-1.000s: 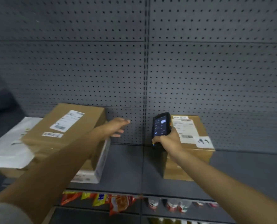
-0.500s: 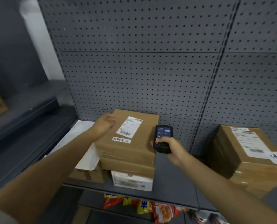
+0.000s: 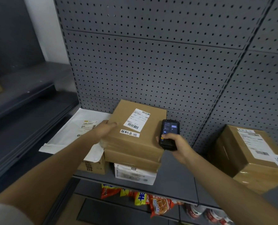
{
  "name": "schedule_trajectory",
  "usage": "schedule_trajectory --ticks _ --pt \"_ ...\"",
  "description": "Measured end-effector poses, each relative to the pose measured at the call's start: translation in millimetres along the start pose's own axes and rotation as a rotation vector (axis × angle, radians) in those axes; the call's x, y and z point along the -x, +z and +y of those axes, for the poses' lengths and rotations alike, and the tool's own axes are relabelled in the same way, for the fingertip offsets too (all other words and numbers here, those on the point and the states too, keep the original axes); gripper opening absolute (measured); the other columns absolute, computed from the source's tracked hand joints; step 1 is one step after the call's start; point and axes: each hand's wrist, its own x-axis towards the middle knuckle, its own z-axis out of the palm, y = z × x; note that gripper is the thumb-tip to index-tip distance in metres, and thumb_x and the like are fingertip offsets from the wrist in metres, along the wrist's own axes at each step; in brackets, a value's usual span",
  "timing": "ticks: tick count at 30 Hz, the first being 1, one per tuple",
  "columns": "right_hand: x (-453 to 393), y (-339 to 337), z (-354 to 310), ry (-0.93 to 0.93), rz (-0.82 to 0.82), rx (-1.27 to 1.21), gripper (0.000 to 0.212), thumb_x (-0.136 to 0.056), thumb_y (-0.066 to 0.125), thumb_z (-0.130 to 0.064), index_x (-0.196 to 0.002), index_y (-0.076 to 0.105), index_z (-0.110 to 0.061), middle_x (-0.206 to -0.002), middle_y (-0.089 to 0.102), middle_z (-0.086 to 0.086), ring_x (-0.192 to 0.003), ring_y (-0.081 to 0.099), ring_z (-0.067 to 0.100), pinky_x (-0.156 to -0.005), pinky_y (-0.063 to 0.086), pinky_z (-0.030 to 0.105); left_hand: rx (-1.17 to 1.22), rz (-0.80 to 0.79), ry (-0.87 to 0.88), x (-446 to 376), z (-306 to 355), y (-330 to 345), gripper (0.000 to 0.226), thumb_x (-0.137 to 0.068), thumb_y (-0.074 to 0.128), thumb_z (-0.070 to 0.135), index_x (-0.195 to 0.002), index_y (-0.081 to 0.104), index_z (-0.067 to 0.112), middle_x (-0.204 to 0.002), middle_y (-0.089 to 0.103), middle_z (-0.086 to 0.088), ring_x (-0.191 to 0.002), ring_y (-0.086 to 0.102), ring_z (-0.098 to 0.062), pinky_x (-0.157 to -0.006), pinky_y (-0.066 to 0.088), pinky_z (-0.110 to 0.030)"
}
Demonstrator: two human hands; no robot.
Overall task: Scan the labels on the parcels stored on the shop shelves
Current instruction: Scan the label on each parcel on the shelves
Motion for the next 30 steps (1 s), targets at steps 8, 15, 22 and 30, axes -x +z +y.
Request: schedule_trajectory --ticks 8,15,22,30 --pt "22 -7 5 0.030 -0.020 -0.115 0.015 -0.085 0.054 0.006 -0.091 0.060 -0.006 -0.071 0.073 0.006 -0.099 0.061 0.030 -0.102 0.041 0.040 0.184 -0.227 -0.022 15 -3 6 0.045 -0.091 0.060 0.040 -0.132 0.042 0.032 -0.120 0.064 0.000 -0.106 0.062 -0.021 -0.084 0.053 -0.039" --pt "49 -21 15 0.024 -0.017 -0.224 0.021 -0.084 0.053 0.008 -0.098 0.058 -0.007 -0.074 0.073 0.005 -0.091 0.065 0.027 -0.104 0.041 0.041 0.275 -0.261 0.029 24 -6 12 0.060 -0.081 0.073 0.033 -0.135 0.049 0.025 -0.120 0.069 -0.005 -0.110 0.064 -0.027 -0.096 0.050 -0.045" --pt "92 -50 6 -0.029 -0.019 -0.254 0.028 -0.083 0.054 0.011 -0.104 0.057 -0.007 -0.096 0.065 0.013 -0.091 0.065 0.027 -0.099 0.046 0.042 0.275 -0.322 0.069 72 8 38 0.073 -0.070 0.081 0.037 -0.132 0.045 0.023 -0.119 0.068 -0.007 -0.104 0.067 -0.026 -0.078 0.055 -0.037" --pt "171 -116 -2 -0.110 0.063 -0.328 0.054 -0.080 0.057 0.012 -0.131 0.049 -0.002 -0.103 0.064 0.016 -0.089 0.068 0.030 -0.074 0.058 0.036 0.421 -0.311 0.128 151 9 118 0.072 -0.058 0.076 0.016 -0.127 0.056 0.009 -0.108 0.072 -0.009 -0.095 0.068 -0.025 -0.069 0.055 -0.031"
